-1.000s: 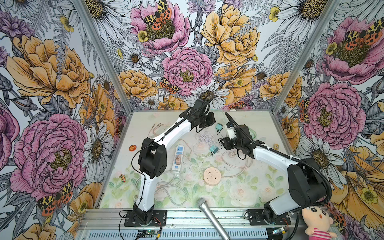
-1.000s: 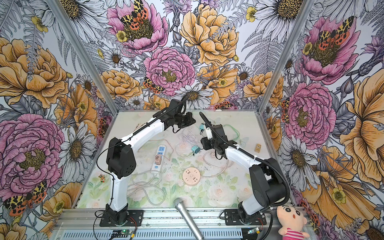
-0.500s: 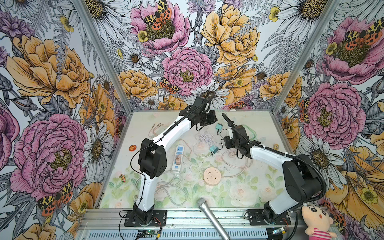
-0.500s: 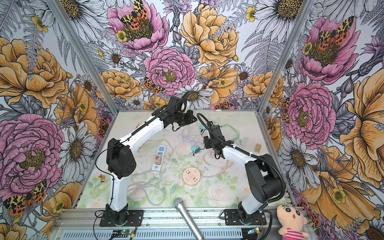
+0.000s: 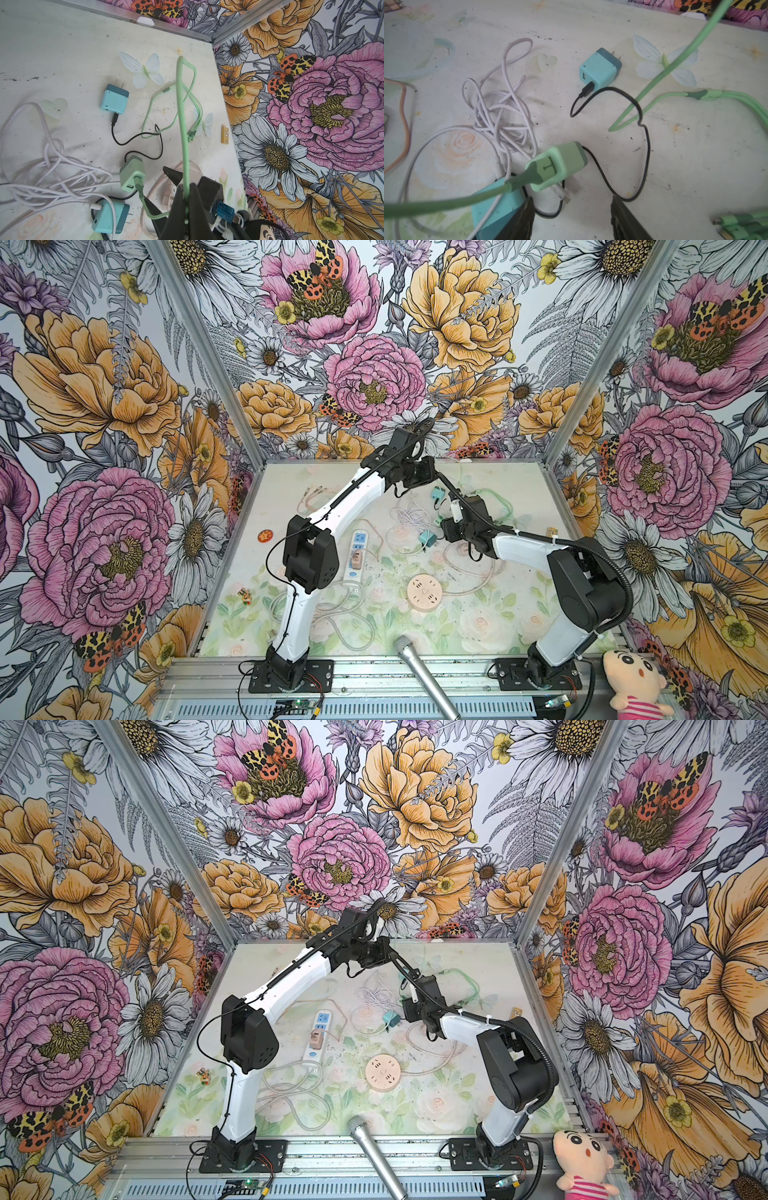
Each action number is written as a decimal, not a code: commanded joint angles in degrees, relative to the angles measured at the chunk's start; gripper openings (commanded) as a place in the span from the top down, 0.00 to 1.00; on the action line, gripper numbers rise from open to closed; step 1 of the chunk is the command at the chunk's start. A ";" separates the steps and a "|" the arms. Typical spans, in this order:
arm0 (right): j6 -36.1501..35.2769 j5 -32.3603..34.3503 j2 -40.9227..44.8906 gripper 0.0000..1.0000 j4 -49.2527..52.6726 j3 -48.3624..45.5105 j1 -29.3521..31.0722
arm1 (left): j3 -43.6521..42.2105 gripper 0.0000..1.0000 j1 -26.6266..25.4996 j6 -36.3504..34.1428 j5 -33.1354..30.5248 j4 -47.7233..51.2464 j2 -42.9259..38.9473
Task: Insert the plug
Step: 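Lift the green cable with the left gripper while the right gripper reaches its brick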
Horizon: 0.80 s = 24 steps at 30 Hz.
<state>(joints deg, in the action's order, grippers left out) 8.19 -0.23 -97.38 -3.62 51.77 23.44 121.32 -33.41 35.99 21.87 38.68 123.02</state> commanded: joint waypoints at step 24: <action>12.99 0.79 -8.69 0.37 -8.78 3.49 -0.18 | 2.88 1.00 -0.16 -1.14 3.09 0.44 1.41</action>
<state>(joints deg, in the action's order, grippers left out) 15.88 -1.76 -104.38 -9.02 54.04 23.38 122.80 -33.41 35.99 23.46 39.20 123.44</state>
